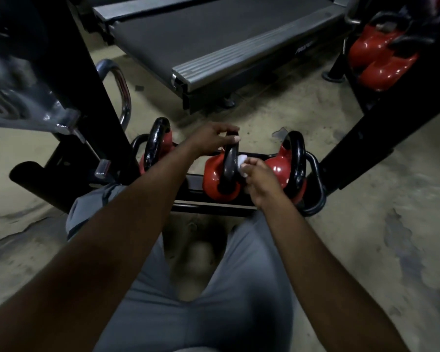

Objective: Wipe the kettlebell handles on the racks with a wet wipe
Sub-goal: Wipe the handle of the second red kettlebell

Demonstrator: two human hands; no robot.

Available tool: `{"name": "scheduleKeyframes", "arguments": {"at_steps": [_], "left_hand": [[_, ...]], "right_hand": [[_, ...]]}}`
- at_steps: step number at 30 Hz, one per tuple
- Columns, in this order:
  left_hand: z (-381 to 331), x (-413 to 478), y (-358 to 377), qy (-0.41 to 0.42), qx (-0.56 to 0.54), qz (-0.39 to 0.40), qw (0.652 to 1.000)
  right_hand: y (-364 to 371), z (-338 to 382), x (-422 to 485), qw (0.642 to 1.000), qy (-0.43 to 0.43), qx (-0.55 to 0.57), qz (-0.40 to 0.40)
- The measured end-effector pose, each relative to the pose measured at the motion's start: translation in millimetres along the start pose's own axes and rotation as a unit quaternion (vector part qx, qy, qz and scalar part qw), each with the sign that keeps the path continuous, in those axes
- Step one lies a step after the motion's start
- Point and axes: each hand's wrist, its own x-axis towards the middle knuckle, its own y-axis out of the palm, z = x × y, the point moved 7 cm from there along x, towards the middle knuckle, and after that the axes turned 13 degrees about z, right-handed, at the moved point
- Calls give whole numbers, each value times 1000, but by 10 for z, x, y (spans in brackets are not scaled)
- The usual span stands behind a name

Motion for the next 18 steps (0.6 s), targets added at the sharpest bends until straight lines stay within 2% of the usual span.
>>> {"name": "scheduleKeyframes", "arguments": {"at_steps": [2, 5, 8, 11, 14, 18], "left_hand": [[-9, 21, 12, -1, 3, 5, 1000], [-37, 11, 29, 7, 10, -4, 1000], [-47, -27, 55, 8, -20, -6, 1000], [-62, -72, 85, 9, -28, -15, 999], [-81, -70, 113, -5, -15, -10, 1000], [-119, -85, 42, -31, 0, -8, 999]], "right_hand": [[63, -12, 78, 1000, 9, -10, 18], [58, -173, 0, 991, -40, -112, 63], [-50, -189, -37, 963, -92, -247, 51], [44, -178, 7, 930, -89, -346, 87], [-3, -231, -16, 946, -76, -305, 79], [-3, -144, -32, 987, -27, -133, 90]]}}
